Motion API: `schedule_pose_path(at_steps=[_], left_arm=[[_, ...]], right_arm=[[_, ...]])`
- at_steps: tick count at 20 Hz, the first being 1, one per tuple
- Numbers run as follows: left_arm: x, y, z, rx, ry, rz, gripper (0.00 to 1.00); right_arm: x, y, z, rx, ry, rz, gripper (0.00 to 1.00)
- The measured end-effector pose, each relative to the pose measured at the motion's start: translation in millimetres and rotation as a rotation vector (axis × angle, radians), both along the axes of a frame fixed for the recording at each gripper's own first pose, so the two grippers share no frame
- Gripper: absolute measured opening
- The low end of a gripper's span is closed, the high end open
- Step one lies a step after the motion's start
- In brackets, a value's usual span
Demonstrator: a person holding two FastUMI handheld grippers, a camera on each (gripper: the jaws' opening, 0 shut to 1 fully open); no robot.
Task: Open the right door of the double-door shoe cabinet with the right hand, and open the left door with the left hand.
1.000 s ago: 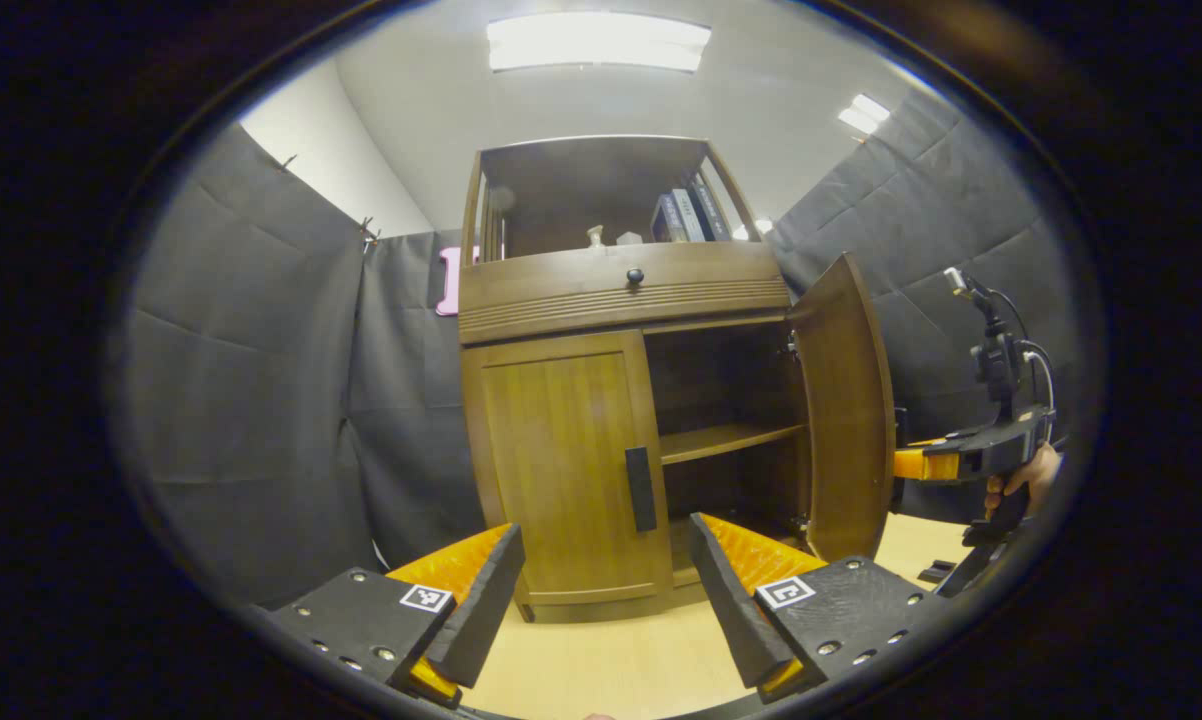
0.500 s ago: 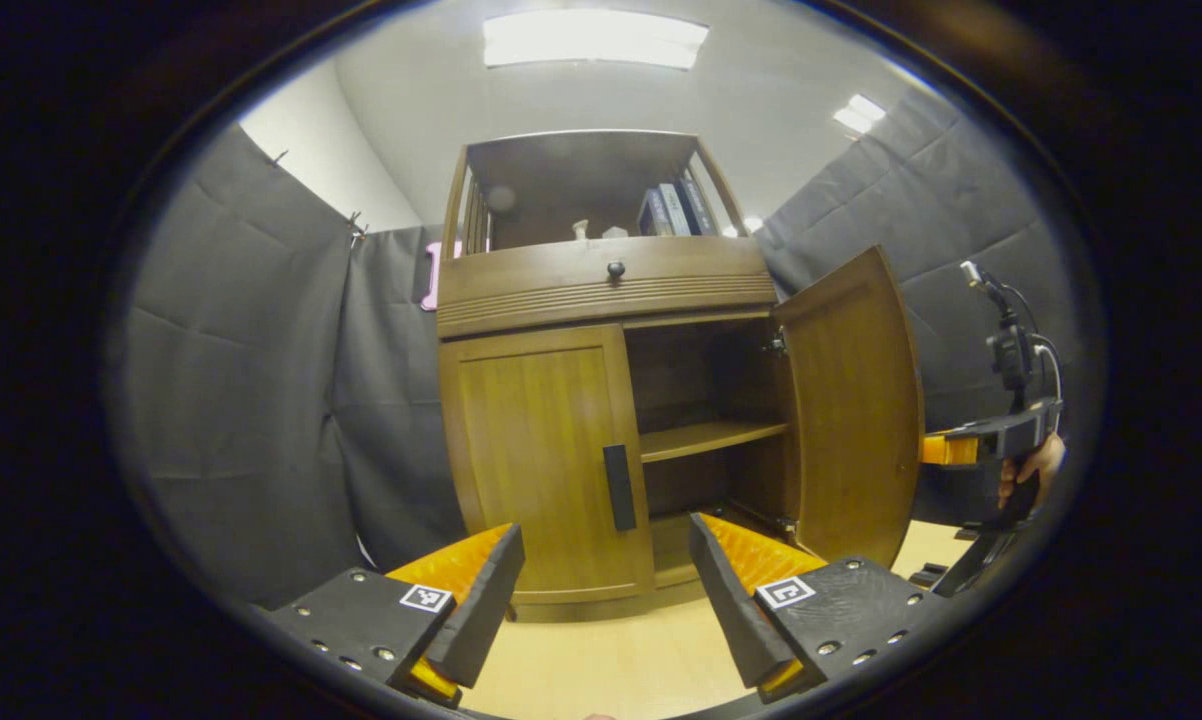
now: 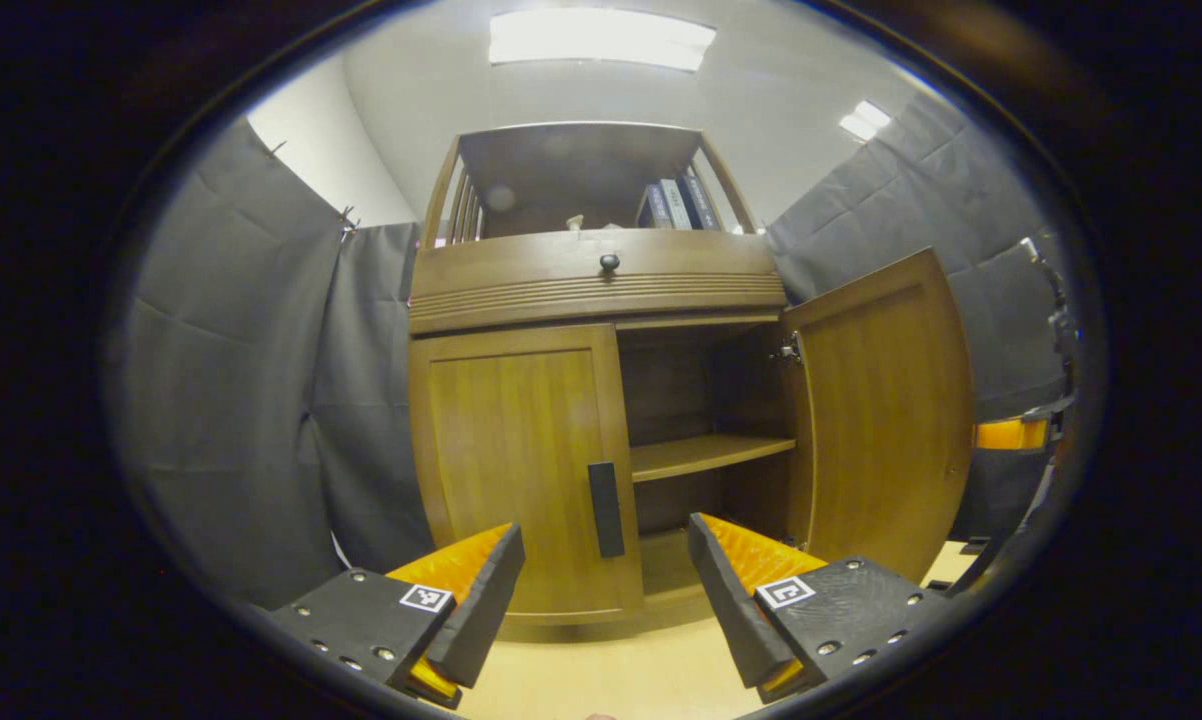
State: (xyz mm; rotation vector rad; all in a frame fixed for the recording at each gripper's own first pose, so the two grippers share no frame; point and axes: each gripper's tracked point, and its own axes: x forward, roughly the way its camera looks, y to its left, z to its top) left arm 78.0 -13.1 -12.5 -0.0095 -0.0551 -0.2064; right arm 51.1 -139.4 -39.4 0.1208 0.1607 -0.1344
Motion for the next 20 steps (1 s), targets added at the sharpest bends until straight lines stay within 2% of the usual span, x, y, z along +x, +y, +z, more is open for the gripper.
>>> schedule_pose_path(at_steps=[3,8,9,11,12,15,16,17,18,20], left_arm=[[5,-2,-3,-0.007,0.005,0.004,0.96],[15,-3,-4,0.007,0.0,0.007,0.96],[17,-2,-5,0.009,-0.002,0.007,0.96],[23,-2,-6,0.007,-0.004,0.011,0.96],[26,-3,-7,0.0,-0.001,0.009,0.96],[28,-7,-11,-0.028,0.02,0.012,0.94],[29,-7,-12,-0.032,0.022,0.017,0.93],[33,-7,-13,-0.031,0.026,0.021,0.92],[37,-6,-14,-0.031,0.029,0.03,0.92],[40,-6,-15,-0.042,0.048,0.044,0.9]], right_arm=[[-24,-8,14,-0.048,-0.036,-0.023,0.13],[-57,-5,15,-0.122,-0.059,-0.054,0.96],[-63,-5,14,-0.122,-0.058,-0.057,0.92],[-70,-3,11,-0.117,-0.054,-0.065,0.92],[-71,-4,9,-0.121,-0.046,-0.07,0.97],[-81,-9,3,-0.148,-0.016,-0.085,0.97],[-84,-11,2,-0.15,-0.008,-0.091,0.92],[-87,-12,1,-0.148,-0.002,-0.096,0.92],[-90,-13,-1,-0.144,0.002,-0.103,0.97],[-94,-15,-4,-0.141,0.012,-0.113,0.97]])
